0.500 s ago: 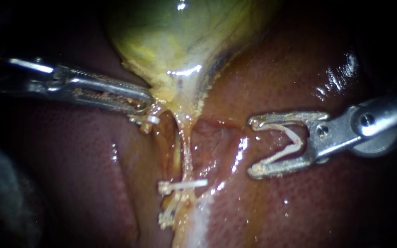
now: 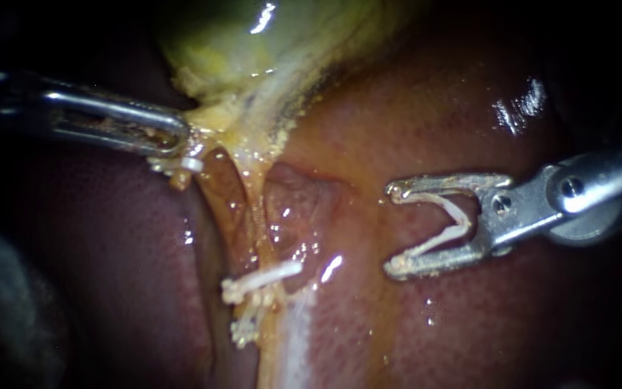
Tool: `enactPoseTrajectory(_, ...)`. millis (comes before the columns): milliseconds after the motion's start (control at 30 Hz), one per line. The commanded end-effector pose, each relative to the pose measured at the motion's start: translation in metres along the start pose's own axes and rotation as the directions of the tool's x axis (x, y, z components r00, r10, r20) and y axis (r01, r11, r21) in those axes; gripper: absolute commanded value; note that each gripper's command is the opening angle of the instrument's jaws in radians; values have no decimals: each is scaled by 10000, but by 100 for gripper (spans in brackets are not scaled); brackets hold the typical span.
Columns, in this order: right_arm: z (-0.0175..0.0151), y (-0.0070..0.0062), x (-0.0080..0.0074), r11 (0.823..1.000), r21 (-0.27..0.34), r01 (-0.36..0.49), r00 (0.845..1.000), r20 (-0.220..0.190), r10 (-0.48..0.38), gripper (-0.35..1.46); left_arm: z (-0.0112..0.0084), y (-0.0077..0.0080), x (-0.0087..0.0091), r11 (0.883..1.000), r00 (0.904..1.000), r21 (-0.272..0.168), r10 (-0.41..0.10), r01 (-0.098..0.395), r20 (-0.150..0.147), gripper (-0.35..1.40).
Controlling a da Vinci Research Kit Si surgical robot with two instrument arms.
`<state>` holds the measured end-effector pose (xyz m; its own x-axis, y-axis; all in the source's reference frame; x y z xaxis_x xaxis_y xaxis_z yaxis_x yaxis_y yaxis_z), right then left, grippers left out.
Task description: Clipping second clip right tube
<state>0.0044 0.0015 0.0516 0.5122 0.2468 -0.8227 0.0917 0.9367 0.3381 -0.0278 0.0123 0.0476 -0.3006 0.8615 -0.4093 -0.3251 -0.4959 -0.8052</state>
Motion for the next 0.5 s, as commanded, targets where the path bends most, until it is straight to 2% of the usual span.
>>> enactPoseTrajectory(33, 0, 0, 3, 10000, -5, -41, 9999, -113, 41, 50, 2, 2, 0, 10000, 10000, 31, 9, -9, -26, -35)
enactPoseTrajectory(200, 14, 1, 17, 9999, 130, -84, 9987, -493, 90, 50, 7, 0, -5, 10000, 10000, 71, 40, -40, -43, -35)
enactPoseTrajectory(367, 40, 2, 29, 9916, 519, -1186, 9902, -675, 1220, 49, 7, -1, -6, 10000, 10000, 68, 44, -44, -41, -35)
enactPoseTrajectory(500, 59, 6, 37, 9780, 613, -1994, 9742, -950, 2046, 48, 7, -1, -5, 10000, 10000, 70, 43, -43, -42, -35)
